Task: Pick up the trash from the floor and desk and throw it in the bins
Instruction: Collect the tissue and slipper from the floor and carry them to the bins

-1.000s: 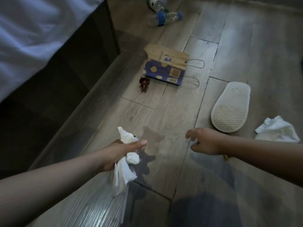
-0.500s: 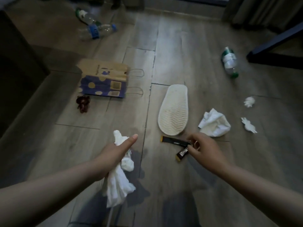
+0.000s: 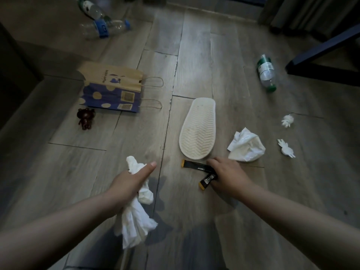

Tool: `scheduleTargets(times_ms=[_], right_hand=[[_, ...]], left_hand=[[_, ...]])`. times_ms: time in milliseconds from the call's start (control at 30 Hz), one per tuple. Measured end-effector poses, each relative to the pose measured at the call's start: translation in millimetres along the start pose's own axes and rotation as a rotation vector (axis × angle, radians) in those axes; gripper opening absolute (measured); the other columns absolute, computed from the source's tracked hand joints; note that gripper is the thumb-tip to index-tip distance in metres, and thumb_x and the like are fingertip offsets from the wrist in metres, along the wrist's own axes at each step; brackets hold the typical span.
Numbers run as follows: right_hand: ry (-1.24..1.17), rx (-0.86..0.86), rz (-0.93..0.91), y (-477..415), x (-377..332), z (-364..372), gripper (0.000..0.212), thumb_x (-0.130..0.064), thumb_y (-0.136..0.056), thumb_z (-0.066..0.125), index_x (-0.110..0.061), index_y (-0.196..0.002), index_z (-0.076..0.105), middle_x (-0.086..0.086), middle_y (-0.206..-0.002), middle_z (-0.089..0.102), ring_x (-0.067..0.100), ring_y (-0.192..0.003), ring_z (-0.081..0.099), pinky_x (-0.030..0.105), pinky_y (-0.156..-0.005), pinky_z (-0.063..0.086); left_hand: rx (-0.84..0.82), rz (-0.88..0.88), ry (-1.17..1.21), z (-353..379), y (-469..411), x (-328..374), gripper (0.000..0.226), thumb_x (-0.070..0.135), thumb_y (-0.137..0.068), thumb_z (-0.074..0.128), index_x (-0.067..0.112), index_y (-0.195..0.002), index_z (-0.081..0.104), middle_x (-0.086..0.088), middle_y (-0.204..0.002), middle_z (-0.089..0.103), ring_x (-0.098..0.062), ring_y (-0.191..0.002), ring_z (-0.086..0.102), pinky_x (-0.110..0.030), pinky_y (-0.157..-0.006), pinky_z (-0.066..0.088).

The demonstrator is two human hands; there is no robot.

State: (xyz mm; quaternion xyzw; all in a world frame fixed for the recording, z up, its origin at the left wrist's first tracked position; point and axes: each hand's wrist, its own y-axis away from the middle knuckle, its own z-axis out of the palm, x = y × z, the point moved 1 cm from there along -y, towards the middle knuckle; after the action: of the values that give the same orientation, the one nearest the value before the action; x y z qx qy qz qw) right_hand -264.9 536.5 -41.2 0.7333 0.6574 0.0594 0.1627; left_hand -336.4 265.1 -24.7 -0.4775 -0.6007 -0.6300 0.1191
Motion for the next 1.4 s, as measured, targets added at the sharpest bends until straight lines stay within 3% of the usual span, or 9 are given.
scheduleTargets(times_ms=[167, 467, 667, 767, 833, 967, 1167, 1267, 1400], right_hand=[[-0.141, -0.054, 0.116, 2.5, -3.8, 0.2, 0.035, -0.024, -0.079, 0.061, -0.018, -0.112, 0.052, 0.003, -0.104, 0.061, 0.026, -0.098, 0.058, 0.033, -0.076, 0.044], [-0.364, -0.054, 0.259, 15.8, 12.1, -3.2, 0.003, -0.012, -0.077, 0.068, -0.016, -0.077, 0.069, 0.001, -0.074, 0.064, 0.018, -0.074, 0.059, 0.032, -0.063, 0.044], [-0.114, -0.142, 0.234, 26.0, 26.1, -5.2, 0.027, -0.029, -0.076, 0.067, -0.020, -0.101, 0.064, -0.001, -0.102, 0.060, 0.019, -0.097, 0.058, 0.030, -0.075, 0.048], [-0.066, -0.111, 0.161, 19.9, 10.7, -2.4, 0.049, -0.042, -0.077, 0.067, -0.019, -0.118, 0.055, 0.001, -0.114, 0.053, 0.020, -0.110, 0.051, 0.032, -0.084, 0.046], [-0.068, -0.097, 0.113, 14.9, -3.8, 1.9, 0.043, -0.041, -0.078, 0.065, -0.018, -0.113, 0.055, 0.002, -0.111, 0.052, 0.020, -0.107, 0.050, 0.030, -0.080, 0.044], [-0.058, -0.071, 0.129, 8.4, -20.4, 8.8, 0.028, -0.024, -0.079, 0.062, -0.014, -0.099, 0.045, 0.007, -0.107, 0.055, 0.025, -0.098, 0.054, 0.030, -0.068, 0.038], [-0.216, -0.101, 0.214, 9.5, -21.6, 8.4, 0.026, -0.021, -0.075, 0.064, -0.013, -0.094, 0.049, 0.005, -0.095, 0.060, 0.023, -0.087, 0.057, 0.031, -0.064, 0.040], [-0.359, -0.060, 0.229, 9.5, -19.1, 6.2, 0.020, -0.020, -0.074, 0.064, -0.014, -0.085, 0.049, 0.003, -0.086, 0.057, 0.019, -0.077, 0.053, 0.029, -0.058, 0.036], [-0.499, 0.009, 0.237, 7.9, -18.3, 1.5, 0.013, -0.020, -0.078, 0.057, -0.016, -0.081, 0.045, -0.001, -0.076, 0.054, 0.013, -0.066, 0.050, 0.028, -0.052, 0.031]], left_hand=[[0.115, -0.024, -0.065, -9.4, -0.4, -6.7, 0.041, 0.065, -0.076, 0.059, 0.025, -0.073, 0.048, 0.006, -0.075, 0.053, -0.008, -0.066, 0.051, -0.023, -0.058, 0.040], [0.046, -0.021, -0.091, -0.4, -4.8, -9.4, 0.038, 0.065, -0.077, 0.057, 0.028, -0.073, 0.048, 0.009, -0.075, 0.053, -0.004, -0.066, 0.050, -0.022, -0.059, 0.041], [-0.074, 0.015, 0.006, 0.9, -3.8, -12.0, 0.038, 0.070, -0.068, 0.065, 0.037, -0.058, 0.049, 0.008, -0.058, 0.054, -0.015, -0.064, 0.054, -0.034, -0.071, 0.044], [-0.060, -0.004, 0.030, -1.3, -2.1, -14.6, 0.040, 0.069, -0.064, 0.070, 0.035, -0.061, 0.049, 0.010, -0.060, 0.052, -0.015, -0.061, 0.050, -0.029, -0.060, 0.040], [-0.101, 0.000, 0.054, -2.9, -0.6, -16.7, 0.045, 0.067, -0.061, 0.068, 0.031, -0.049, 0.044, 0.009, -0.047, 0.046, -0.018, -0.055, 0.046, -0.033, -0.063, 0.040], [-0.030, -0.008, -0.049, -9.3, 1.3, -18.6, 0.055, 0.073, -0.061, 0.063, 0.019, -0.064, 0.051, -0.002, -0.060, 0.058, -0.019, -0.066, 0.059, -0.036, -0.074, 0.046], [-0.043, 0.019, -0.095, -12.4, 4.9, -18.0, 0.060, 0.074, -0.064, 0.063, 0.016, -0.072, 0.050, -0.004, -0.064, 0.056, -0.016, -0.066, 0.058, -0.031, -0.068, 0.045], [-0.012, -0.010, -0.081, -14.9, 3.7, -21.5, 0.059, 0.084, -0.048, 0.060, 0.026, -0.054, 0.047, 0.003, -0.050, 0.051, -0.012, -0.054, 0.056, -0.030, -0.063, 0.046], [0.001, -0.031, -0.072, -19.5, -5.2, -30.7, 0.064, 0.094, -0.036, 0.058, 0.034, -0.056, 0.048, 0.006, -0.044, 0.050, -0.011, -0.043, 0.056, -0.030, -0.055, 0.041]])
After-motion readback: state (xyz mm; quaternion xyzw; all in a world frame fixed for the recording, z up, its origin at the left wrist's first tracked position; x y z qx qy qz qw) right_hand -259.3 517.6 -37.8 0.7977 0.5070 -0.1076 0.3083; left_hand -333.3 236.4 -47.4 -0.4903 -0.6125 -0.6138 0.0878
